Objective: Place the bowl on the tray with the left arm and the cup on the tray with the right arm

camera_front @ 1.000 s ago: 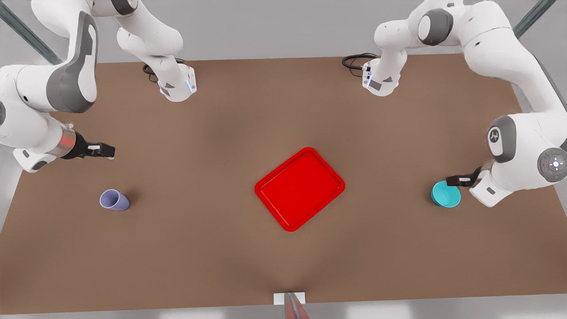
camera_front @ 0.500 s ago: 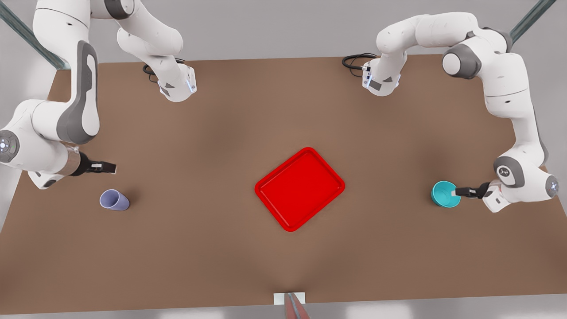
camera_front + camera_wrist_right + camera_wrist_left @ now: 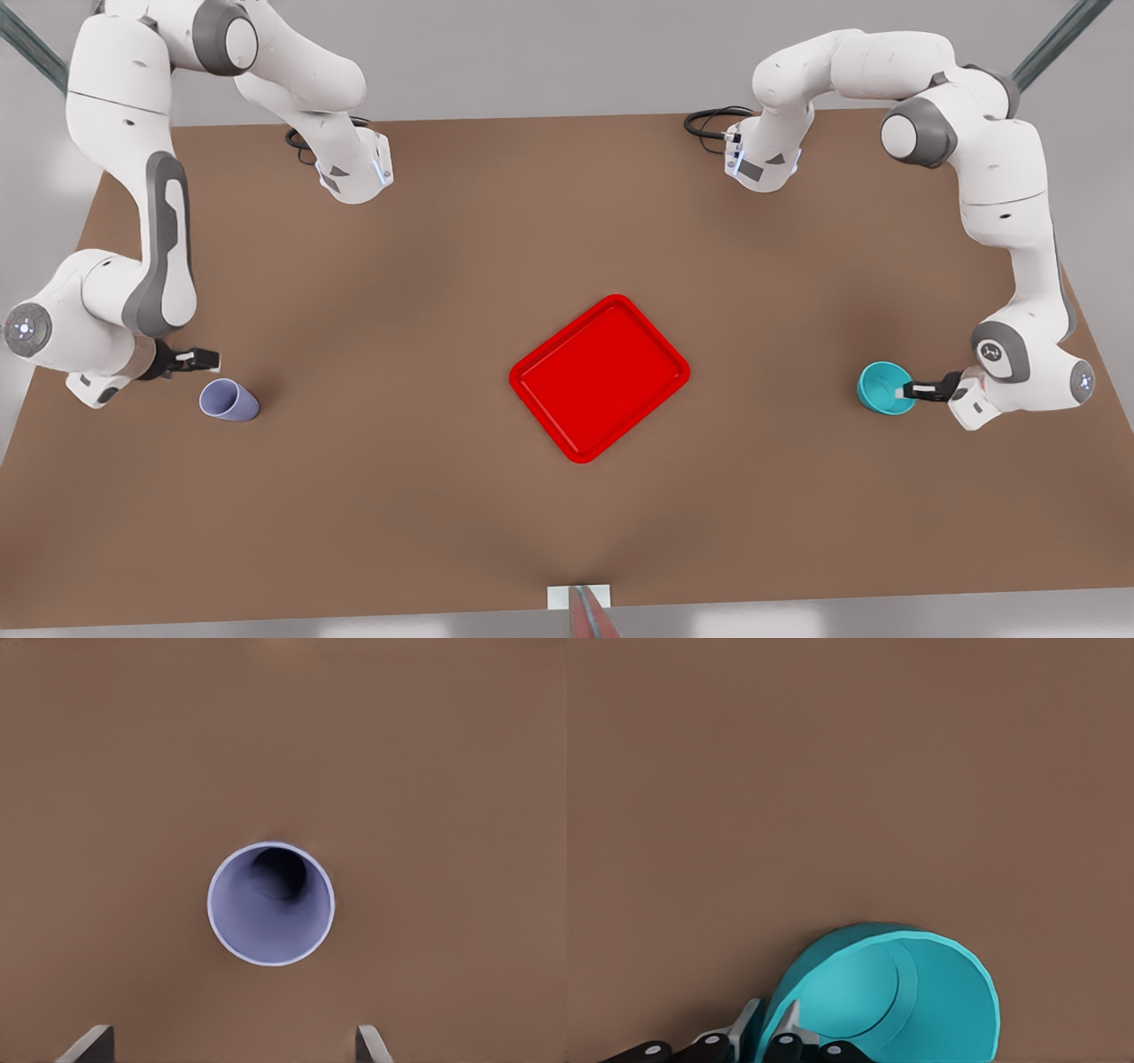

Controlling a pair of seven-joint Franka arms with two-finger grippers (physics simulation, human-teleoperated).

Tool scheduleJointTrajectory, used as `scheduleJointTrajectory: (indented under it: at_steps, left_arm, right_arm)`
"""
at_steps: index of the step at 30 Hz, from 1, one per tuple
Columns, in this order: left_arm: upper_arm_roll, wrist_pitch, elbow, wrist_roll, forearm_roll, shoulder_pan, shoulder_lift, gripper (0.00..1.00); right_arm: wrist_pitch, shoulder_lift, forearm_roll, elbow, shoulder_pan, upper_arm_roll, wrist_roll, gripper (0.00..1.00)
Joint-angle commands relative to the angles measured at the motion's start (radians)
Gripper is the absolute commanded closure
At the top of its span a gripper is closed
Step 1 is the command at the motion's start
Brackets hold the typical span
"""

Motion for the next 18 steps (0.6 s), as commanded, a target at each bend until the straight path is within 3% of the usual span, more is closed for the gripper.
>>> scheduleJointTrajectory:
  at_steps: [1, 7, 11, 13, 18]
  left_arm:
    - [0.0, -0.001, 0.0, -0.002, -0.005, 0.0, 0.0, 0.79]
    - [-0.046, -0.024, 0.018, -0.074, -0.005, -0.015, -0.032, 0.79]
    - [-0.064, -0.125, 0.044, -0.336, -0.005, -0.222, -0.124, 0.79]
    - [-0.14, -0.125, 0.044, -0.457, -0.005, -0.291, -0.135, 0.79]
    - [-0.152, -0.057, 0.046, -0.643, -0.077, -0.518, -0.12, 0.79]
  right_arm:
    - [0.012, 0.004, 0.0, 0.0, 0.0, -0.006, -0.001, 0.0]
    - [0.116, 0.103, 0.035, 0.0, -0.002, -0.043, -0.049, 0.0]
    - [0.184, 0.131, 0.041, -0.006, -0.002, -0.049, -0.053, 0.0]
    - [0.238, 0.16, 0.058, -0.014, -0.002, -0.057, -0.076, 0.0]
    - [0.27, 0.228, 0.134, -0.023, -0.005, -0.065, -0.17, 0.0]
